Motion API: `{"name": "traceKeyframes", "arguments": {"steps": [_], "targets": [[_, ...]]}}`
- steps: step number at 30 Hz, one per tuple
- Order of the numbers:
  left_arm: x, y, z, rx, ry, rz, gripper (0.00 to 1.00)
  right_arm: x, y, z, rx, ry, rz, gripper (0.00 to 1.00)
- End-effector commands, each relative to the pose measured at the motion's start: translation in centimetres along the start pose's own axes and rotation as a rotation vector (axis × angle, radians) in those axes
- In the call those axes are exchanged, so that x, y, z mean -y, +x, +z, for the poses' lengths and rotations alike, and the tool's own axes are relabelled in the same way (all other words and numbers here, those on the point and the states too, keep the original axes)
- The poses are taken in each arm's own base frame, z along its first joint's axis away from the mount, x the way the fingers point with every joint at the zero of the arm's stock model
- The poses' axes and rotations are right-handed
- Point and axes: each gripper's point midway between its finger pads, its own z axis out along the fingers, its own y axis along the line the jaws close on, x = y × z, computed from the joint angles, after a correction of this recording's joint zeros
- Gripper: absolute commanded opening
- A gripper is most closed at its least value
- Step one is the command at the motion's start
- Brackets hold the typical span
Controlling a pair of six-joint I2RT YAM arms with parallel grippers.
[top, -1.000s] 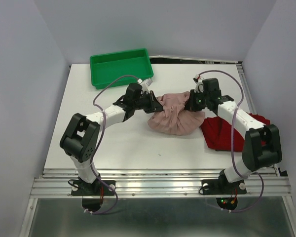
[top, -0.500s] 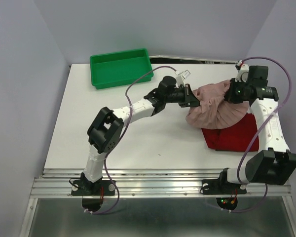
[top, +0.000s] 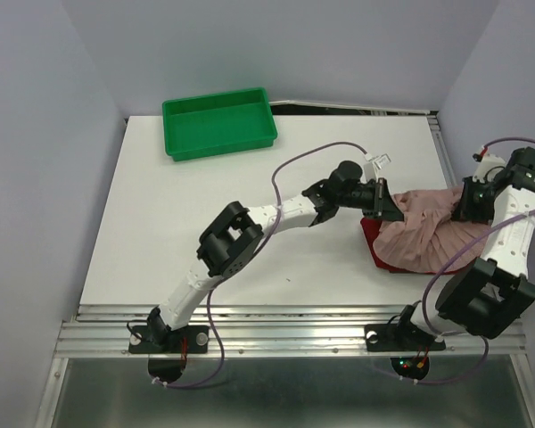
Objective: Fold and stack the skirts
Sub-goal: Neatly place the folded skirt to the corner
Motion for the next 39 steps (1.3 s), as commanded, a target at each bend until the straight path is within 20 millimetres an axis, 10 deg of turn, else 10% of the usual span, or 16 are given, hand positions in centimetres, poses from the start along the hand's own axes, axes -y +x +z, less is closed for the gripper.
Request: {"name": "traceKeyframes", "arguments": {"steps": [1, 6, 18, 24, 32, 39], "targets": [[0.1, 0.1, 1.6, -0.021, 0.071, 0.026, 0.00, 3.7, 2.3, 2.7, -0.061, 0.047, -0.008, 0.01], [-1.9, 2.3, 3.0, -0.055, 0.050, -0.002, 0.00, 5.0, 3.9, 6.1, -0.128, 0.031, 0.043, 0.00], [-2.1, -2.2, -1.9, 0.053, -0.056, 0.070, 0.60, 6.1, 4.1, 10.3, -0.160, 0.013, 0.092, 0.15], [-0.9, -4.3, -6.1, 0.117, -0.095, 0.111, 0.62, 5.0, 1.6, 8.2, -0.099, -0.063, 0.095, 0.67], [4.6, -5.5, -9.9, 0.188, -0.050, 0.288, 0.57, 2.5, -2.5, 4.1, 0.017, -0.187, 0.061, 0.89], [7.6, -5.6, -8.6, 0.173, 0.024, 0.308, 0.39, 1.3, -4.6, 0.4, 0.103, -0.218, -0.039, 0.92]]}}
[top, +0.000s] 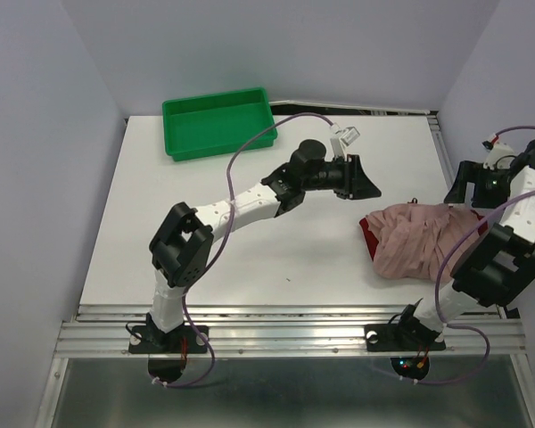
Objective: Fold and stack the skirts
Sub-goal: Neatly place the folded skirt to the corner
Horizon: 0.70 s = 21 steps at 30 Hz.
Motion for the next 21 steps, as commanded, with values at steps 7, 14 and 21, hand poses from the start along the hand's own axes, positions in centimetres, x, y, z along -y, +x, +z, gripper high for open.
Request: {"name": "traceKeyframes", "arguments": {"steps": [7, 14, 21], "targets": [[2.6, -3.1, -1.4, 0.069, 0.066, 0.034, 0.39, -5.0, -1.8, -5.8, 0.111, -0.116, -0.140, 0.66], [-0.3, -3.8, -4.7, 0.081, -0.010, 0.016, 0.39, -9.5, 2.6, -3.1, -0.037, -0.288, -0.134, 0.39], [-4.1, -5.2, -8.8, 0.124, -0.115, 0.028, 0.39, -10.6, 3.3, 1.2, -0.071, -0.327, -0.093, 0.38]]}}
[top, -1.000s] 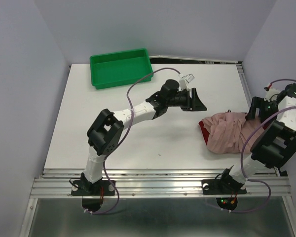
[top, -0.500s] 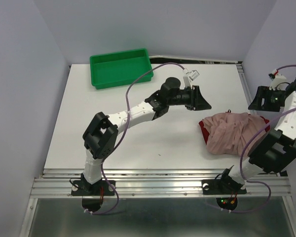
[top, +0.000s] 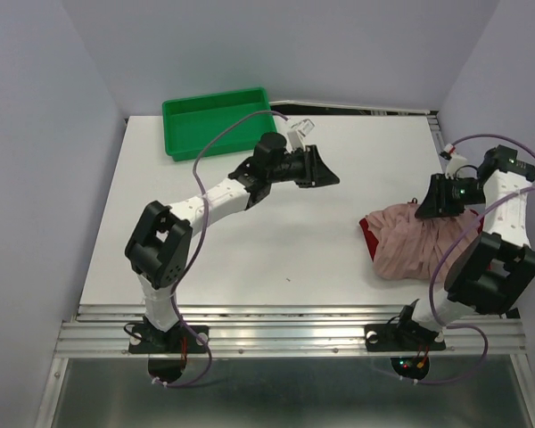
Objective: Fold and stack the skirts
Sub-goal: Neatly place the folded skirt to the corner
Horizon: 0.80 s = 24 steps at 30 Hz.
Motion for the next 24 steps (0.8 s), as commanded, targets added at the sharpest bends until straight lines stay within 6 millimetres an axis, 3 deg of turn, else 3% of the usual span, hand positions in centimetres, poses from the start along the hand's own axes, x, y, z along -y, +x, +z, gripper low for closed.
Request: {"name": "traceKeyframes", "arguments": {"steps": [1, 3, 7, 12, 16, 17, 18, 19, 21, 24], "targets": [[1.8, -3.0, -3.4, 0.076, 0.025, 0.088, 0.39, 0.2, -0.8, 1.6, 0.034, -0.027, 0.043, 0.38], [0.5, -3.5, -4.2, 0.090, -0.006, 0.083, 0.39, 0.4, -0.8, 2.6, 0.035, -0.034, 0.050, 0.38], [-1.1, -2.7, -5.5, 0.082, -0.044, 0.076, 0.39, 1.2, 0.3, 4.6, 0.010, -0.042, 0.093, 0.38], [-1.6, -2.5, -6.7, 0.086, -0.061, 0.098, 0.42, 0.6, -0.9, 4.0, 0.011, -0.065, 0.086, 0.43], [-2.1, -3.3, -8.1, 0.086, -0.086, 0.108, 0.53, -0.6, -4.3, 1.5, 0.077, -0.078, 0.037, 0.52], [-2.3, -4.2, -9.2, 0.105, -0.091, 0.114, 0.59, -1.0, -6.2, 0.2, 0.124, -0.071, 0.009, 0.56], [-2.2, -4.9, -10.0, 0.120, -0.099, 0.127, 0.84, -1.7, -7.1, -0.1, 0.141, -0.093, -0.001, 0.64], [-2.5, -5.5, -10.7, 0.129, -0.109, 0.129, 0.99, -2.2, -8.1, -0.4, 0.158, -0.097, -0.009, 0.69], [-3.6, -7.2, -12.5, 0.160, -0.145, 0.130, 0.99, -3.2, -10.2, -0.5, 0.185, -0.092, -0.059, 0.78], [-4.8, -8.9, -14.9, 0.175, -0.202, 0.118, 0.99, -6.0, -12.5, 1.6, 0.199, -0.116, -0.107, 0.93]]}}
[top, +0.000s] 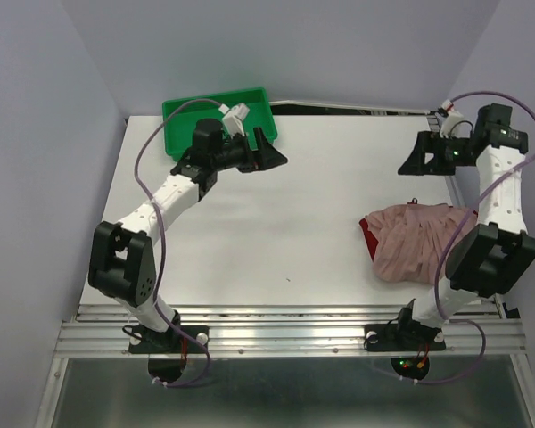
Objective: Fold and stack the skirts
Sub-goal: Neatly place the folded skirt to the corner
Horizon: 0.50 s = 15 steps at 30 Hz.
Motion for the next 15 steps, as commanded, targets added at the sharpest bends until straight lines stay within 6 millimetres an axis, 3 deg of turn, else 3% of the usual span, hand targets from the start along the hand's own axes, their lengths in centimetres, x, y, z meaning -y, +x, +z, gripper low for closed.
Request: {"name": "traceKeyframes", "arguments": {"steps": [1, 4, 5, 8, 9, 10, 11, 12, 15], "targets": [[-0.1, -5.0, -4.3, 0.075, -0.040, 0.047, 0.99, -5.7, -3.0, 3.9, 0.012, -0.105, -0.055, 0.95], [-1.8, -7.2, -7.2, 0.117, -0.119, 0.145, 0.98, -8.4, -4.1, 6.6, 0.024, -0.136, -0.107, 1.00], [-2.6, -7.8, -8.1, 0.127, -0.174, 0.193, 0.99, -10.9, -3.7, 7.9, 0.001, -0.174, -0.129, 1.00], [-4.2, -8.4, -10.6, 0.099, -0.288, 0.288, 0.99, -15.2, -3.0, 11.1, -0.016, -0.219, -0.195, 1.00], [-5.0, -7.6, -11.3, 0.058, -0.333, 0.284, 0.98, -16.1, -2.5, 11.9, -0.025, -0.231, -0.210, 1.00], [-5.6, -8.0, -12.2, 0.061, -0.390, 0.313, 0.99, -16.9, -1.9, 12.5, -0.032, -0.239, -0.225, 1.00], [-6.1, -7.7, -12.8, 0.045, -0.423, 0.343, 0.98, -17.4, -0.3, 13.6, -0.068, -0.244, -0.221, 1.00], [-6.7, -7.3, -13.3, 0.010, -0.446, 0.416, 0.99, -19.0, 0.5, 14.4, -0.068, -0.259, -0.262, 1.00], [-8.4, -4.0, -15.2, -0.057, -0.519, 0.455, 0.98, -20.2, 3.9, 16.6, -0.104, -0.273, -0.272, 1.00]]}}
